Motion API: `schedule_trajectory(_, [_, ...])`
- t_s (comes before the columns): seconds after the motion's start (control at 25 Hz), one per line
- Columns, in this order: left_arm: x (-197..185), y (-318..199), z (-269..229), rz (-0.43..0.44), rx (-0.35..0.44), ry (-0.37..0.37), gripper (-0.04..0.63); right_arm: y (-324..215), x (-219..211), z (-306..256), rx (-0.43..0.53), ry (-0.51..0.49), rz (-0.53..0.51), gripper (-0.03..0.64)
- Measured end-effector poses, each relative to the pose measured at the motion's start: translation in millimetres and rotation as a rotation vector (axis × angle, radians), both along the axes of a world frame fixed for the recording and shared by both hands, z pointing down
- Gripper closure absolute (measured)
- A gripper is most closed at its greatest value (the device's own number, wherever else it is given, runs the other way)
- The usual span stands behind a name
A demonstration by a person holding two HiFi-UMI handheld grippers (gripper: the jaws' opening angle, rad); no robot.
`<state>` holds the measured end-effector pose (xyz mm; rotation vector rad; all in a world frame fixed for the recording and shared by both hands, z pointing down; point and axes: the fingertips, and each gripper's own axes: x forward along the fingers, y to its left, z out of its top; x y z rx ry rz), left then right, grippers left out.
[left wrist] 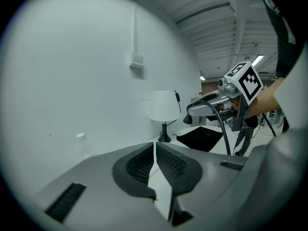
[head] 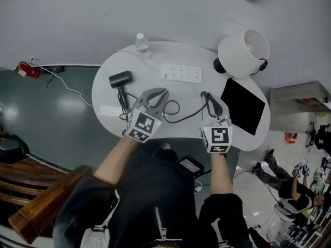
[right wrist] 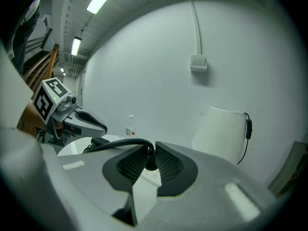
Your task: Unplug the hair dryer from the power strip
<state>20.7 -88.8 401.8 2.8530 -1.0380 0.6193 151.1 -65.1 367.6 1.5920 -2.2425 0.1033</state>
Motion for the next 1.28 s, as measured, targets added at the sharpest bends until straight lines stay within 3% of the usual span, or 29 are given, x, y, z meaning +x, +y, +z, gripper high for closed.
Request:
schedule_trajectory(0.64, [-9,73,-29,-0.088,0.051,-0.02,0.571,68,0,-22,0.052,-0.022,-0.073,0.565])
schedule_trajectory(1.28, [-22,106,-42,-0.105,0.096,-0.029,0.571,94,-24,-37,0.08,-0.025,-0.109,0.566])
